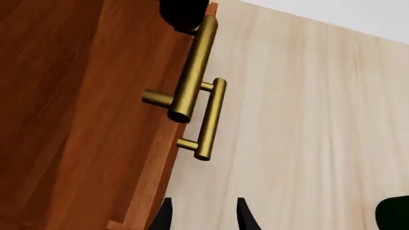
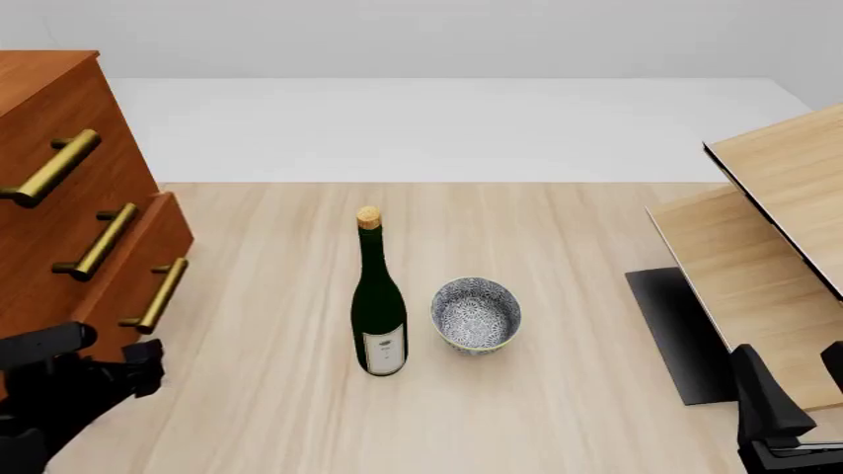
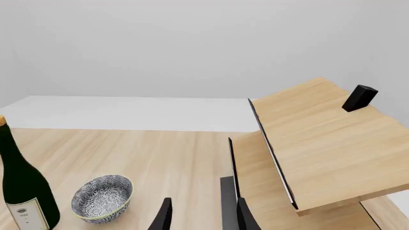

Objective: Close the bottom drawer of the cabinet and open the top drawer.

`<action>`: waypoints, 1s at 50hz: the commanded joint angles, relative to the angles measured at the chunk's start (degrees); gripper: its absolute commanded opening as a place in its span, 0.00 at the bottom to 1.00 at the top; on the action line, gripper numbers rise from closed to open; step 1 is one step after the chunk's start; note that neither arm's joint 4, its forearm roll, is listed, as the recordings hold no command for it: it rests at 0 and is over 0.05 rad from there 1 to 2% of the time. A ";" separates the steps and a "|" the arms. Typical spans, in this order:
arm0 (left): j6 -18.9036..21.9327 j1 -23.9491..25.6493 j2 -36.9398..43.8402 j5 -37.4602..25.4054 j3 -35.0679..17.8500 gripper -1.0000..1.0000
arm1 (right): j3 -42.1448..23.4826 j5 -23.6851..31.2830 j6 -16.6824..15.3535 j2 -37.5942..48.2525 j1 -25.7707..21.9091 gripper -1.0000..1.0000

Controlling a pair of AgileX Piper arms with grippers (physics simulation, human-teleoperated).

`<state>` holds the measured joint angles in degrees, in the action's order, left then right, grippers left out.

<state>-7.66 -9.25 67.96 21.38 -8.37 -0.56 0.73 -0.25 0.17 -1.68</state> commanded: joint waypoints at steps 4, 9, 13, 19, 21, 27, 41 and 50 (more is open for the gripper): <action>4.67 -5.04 0.72 1.34 0.68 1.00 | 0.07 0.05 -0.09 -0.05 -0.11 1.00; 6.12 -6.29 0.65 1.27 0.59 1.00 | 0.04 0.08 -0.09 -0.05 -0.09 1.00; 7.84 -7.64 1.19 1.34 0.25 1.00 | 0.04 0.08 -0.10 -0.05 -0.14 1.00; 8.30 -8.11 0.61 1.47 0.82 1.00 | 0.00 -0.07 -0.11 0.16 -0.28 1.00; 8.26 -7.93 0.70 1.17 0.43 1.00 | -0.02 -0.32 -0.11 0.44 -0.30 1.00; 8.22 -7.72 -0.09 0.44 0.32 1.00 | -0.09 -1.49 -0.11 1.68 -0.33 1.00; 6.51 -3.76 -0.57 -0.98 -0.24 1.00 | -0.24 -1.59 0.00 1.89 -0.31 1.00; 5.51 -0.42 -2.16 -2.55 -0.42 1.00 | -0.31 -1.17 0.07 1.50 -0.25 1.00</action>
<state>-1.31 -12.61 67.25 20.17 -8.71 -0.80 -0.65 -0.24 1.83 -1.96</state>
